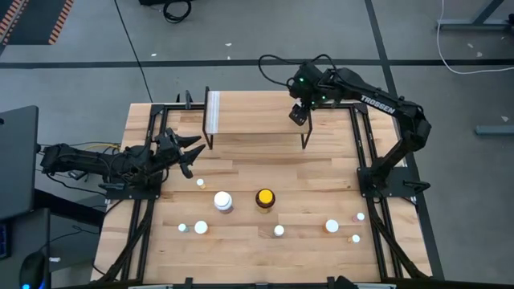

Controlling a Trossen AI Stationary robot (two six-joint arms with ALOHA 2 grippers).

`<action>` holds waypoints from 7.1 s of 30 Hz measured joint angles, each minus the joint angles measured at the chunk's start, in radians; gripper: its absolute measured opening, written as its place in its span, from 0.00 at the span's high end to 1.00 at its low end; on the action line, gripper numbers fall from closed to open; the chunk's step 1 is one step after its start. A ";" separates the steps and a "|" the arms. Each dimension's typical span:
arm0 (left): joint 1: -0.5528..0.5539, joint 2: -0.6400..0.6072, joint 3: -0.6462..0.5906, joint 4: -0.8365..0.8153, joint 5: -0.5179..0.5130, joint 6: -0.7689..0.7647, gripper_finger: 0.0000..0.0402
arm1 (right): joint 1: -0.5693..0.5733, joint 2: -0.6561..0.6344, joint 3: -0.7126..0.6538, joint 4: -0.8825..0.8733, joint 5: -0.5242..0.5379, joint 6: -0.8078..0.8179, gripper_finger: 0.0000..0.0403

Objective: Pick and place medicine bottles onto shelf by color
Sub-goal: Put the top small orange medicine bottle on the shelf

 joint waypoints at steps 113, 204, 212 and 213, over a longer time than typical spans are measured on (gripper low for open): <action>0.000 0.000 0.001 -0.001 0.000 0.001 0.56 | 0.284 -0.015 -0.301 0.153 0.576 -0.821 0.52; 0.000 0.000 0.001 0.000 0.000 0.001 0.56 | 0.104 0.133 -0.061 0.066 0.423 -0.779 0.40; 0.000 0.000 0.001 0.000 0.000 0.002 0.57 | 0.091 0.133 -0.061 0.102 0.361 -0.784 0.40; 0.000 0.000 0.001 0.000 0.000 0.002 0.57 | 0.091 0.133 -0.061 0.102 0.361 -0.784 0.40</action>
